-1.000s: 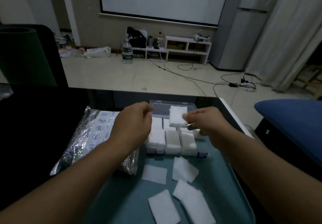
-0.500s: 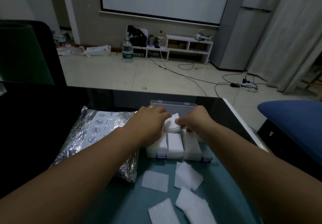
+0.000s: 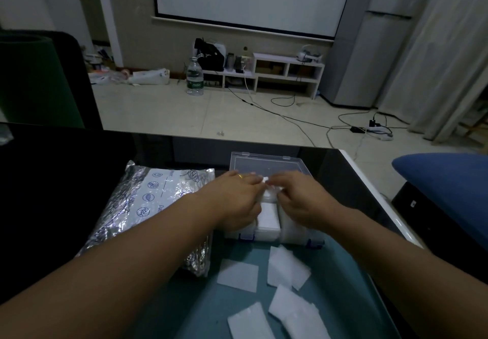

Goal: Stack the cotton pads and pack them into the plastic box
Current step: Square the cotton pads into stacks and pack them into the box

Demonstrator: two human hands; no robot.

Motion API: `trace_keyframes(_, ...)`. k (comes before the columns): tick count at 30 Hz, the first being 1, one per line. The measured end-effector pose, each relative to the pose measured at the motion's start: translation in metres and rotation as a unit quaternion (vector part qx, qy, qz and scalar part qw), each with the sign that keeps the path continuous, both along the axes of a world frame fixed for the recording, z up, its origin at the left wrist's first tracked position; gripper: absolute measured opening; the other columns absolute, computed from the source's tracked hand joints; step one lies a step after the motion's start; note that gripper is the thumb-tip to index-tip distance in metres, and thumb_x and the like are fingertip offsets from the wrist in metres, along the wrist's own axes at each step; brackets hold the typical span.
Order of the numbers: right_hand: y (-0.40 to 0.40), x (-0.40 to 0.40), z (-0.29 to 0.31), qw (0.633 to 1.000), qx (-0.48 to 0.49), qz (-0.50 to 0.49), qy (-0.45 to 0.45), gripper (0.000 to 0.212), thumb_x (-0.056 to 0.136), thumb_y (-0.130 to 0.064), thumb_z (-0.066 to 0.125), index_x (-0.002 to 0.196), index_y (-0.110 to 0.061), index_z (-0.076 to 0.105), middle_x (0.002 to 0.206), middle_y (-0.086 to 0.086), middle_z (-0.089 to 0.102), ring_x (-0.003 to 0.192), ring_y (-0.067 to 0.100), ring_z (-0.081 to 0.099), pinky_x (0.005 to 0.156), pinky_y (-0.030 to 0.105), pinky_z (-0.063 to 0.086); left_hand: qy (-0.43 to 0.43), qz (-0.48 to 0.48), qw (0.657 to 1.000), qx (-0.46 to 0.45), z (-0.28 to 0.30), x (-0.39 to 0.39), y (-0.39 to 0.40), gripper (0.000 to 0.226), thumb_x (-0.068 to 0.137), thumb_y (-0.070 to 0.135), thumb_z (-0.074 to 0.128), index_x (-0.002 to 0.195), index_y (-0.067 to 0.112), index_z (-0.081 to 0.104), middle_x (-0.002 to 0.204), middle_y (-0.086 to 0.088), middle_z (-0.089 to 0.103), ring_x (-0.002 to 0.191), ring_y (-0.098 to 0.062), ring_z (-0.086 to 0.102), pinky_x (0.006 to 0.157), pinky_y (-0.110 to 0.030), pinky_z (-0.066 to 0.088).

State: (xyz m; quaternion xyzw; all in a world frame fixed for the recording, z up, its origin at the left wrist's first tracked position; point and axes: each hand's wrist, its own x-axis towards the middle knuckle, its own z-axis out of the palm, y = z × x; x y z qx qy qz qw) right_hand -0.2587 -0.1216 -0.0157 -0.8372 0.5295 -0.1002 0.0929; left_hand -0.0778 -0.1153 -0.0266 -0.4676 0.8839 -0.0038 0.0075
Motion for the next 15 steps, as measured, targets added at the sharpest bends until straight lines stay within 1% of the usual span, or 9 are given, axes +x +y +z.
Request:
trace_keyframes(3, 0.007, -0.009, -0.006, 0.998, -0.015, 0.04, 0.055, 0.04, 0.103, -0.028, 0.035, 0.141, -0.024, 0.046, 0.154, -0.003, 0.036, 0.143, 0.014, 0.025, 0.116, 0.031, 0.018, -0.027, -0.002, 0.999, 0.018, -0.005, -0.001, 0.0, 0.058, 0.102, 0.037, 0.028, 0.154, 0.012, 0.021, 0.163, -0.01, 0.018, 0.149, -0.018, 0.019, 0.122, -0.042, 0.012)
trace_keyframes(5, 0.008, -0.011, -0.01, 0.995, -0.023, 0.045, 0.081, 0.043, 0.104, -0.033, 0.031, 0.145, -0.024, 0.042, 0.155, -0.005, 0.034, 0.147, 0.014, 0.015, 0.117, 0.033, 0.011, -0.027, 0.001, 0.999, 0.02, -0.008, -0.001, 0.0, 0.06, 0.102, 0.038, 0.027, 0.155, 0.01, 0.018, 0.163, -0.011, 0.016, 0.149, -0.018, 0.018, 0.122, -0.042, 0.011)
trace_keyframes(8, 0.01, -0.011, -0.014, 0.997, 0.001, 0.032, 0.073, 0.047, 0.105, -0.039, 0.027, 0.148, -0.023, 0.036, 0.156, -0.005, 0.033, 0.148, 0.011, 0.009, 0.117, 0.032, 0.009, -0.013, 0.0, 1.0, 0.022, -0.008, -0.002, 0.002, 0.059, 0.103, 0.038, 0.026, 0.154, 0.01, 0.02, 0.162, -0.012, 0.018, 0.149, -0.017, 0.017, 0.122, -0.04, 0.01)
trace_keyframes(11, 0.01, -0.011, -0.016, 0.997, 0.033, 0.038, 0.051, 0.049, 0.105, -0.039, 0.026, 0.15, -0.021, 0.032, 0.158, -0.004, 0.028, 0.149, 0.011, 0.004, 0.118, 0.03, 0.007, -0.006, 0.003, 1.0, 0.03, -0.006, -0.005, 0.003, 0.057, 0.102, 0.036, 0.027, 0.152, 0.008, 0.027, 0.161, -0.013, 0.022, 0.148, -0.018, 0.02, 0.122, -0.039, 0.01)
trace_keyframes(15, 0.009, -0.012, -0.016, 0.995, 0.043, 0.046, 0.071, 0.05, 0.105, -0.038, 0.023, 0.152, -0.022, 0.027, 0.16, -0.003, 0.022, 0.149, 0.011, -0.001, 0.118, 0.031, 0.004, 0.003, 0.02, 0.999, 0.045, -0.007, -0.009, 0.003, 0.057, 0.101, 0.037, 0.028, 0.151, 0.009, 0.03, 0.16, -0.011, 0.025, 0.147, -0.018, 0.022, 0.123, -0.038, 0.009)
